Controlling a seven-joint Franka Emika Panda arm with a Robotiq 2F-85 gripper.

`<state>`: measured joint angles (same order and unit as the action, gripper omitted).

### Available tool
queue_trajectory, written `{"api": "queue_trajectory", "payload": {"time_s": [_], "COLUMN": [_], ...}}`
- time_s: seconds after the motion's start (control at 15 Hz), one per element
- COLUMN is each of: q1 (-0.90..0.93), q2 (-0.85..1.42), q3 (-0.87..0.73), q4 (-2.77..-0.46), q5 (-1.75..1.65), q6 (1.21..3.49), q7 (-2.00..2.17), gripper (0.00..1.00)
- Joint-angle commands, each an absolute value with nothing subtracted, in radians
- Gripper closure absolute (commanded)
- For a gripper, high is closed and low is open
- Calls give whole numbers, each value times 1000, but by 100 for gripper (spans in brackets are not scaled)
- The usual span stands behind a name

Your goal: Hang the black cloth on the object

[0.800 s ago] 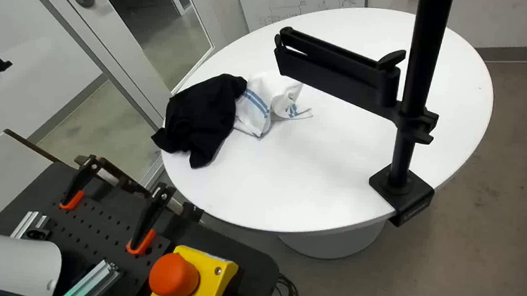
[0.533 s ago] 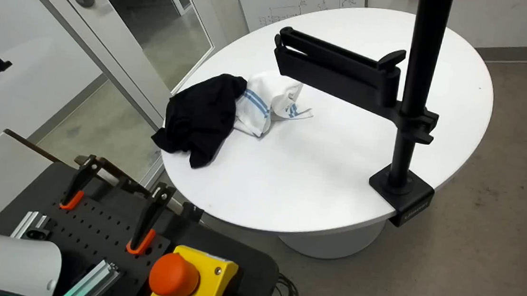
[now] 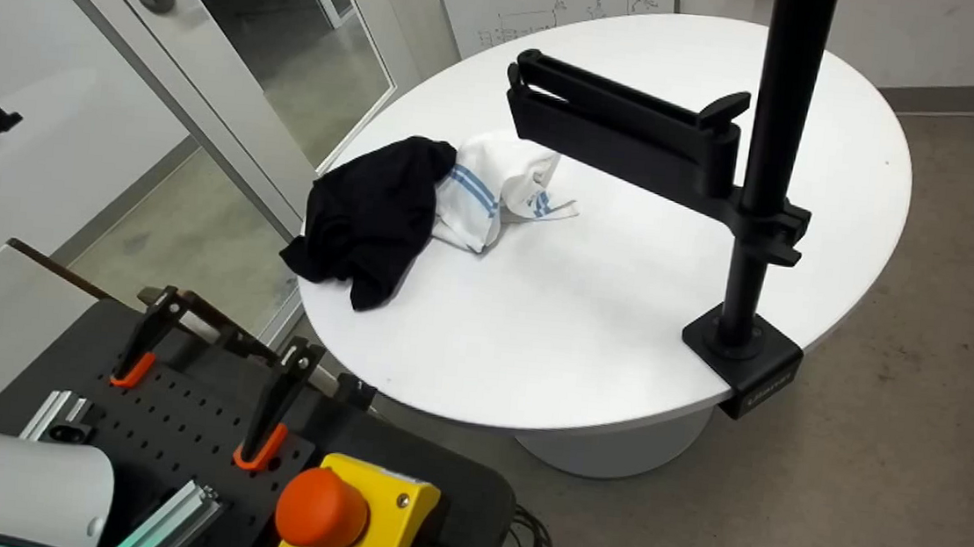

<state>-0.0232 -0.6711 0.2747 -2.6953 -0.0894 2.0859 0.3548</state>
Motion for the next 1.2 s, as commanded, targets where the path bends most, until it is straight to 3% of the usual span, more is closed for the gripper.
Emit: {"api": "queue_trajectory", "payload": {"time_s": [0.0,0.47,1.13], "q1": [-61,-152,94], "q2": [-452,-42,471], "q3": [255,282,60], "q4": [-2626,-2413,-1981], "q5": [-154,-190,-199], "q6": [2173,2191,2159], "q7": [362,356,518], "gripper": [0,0,0]}}
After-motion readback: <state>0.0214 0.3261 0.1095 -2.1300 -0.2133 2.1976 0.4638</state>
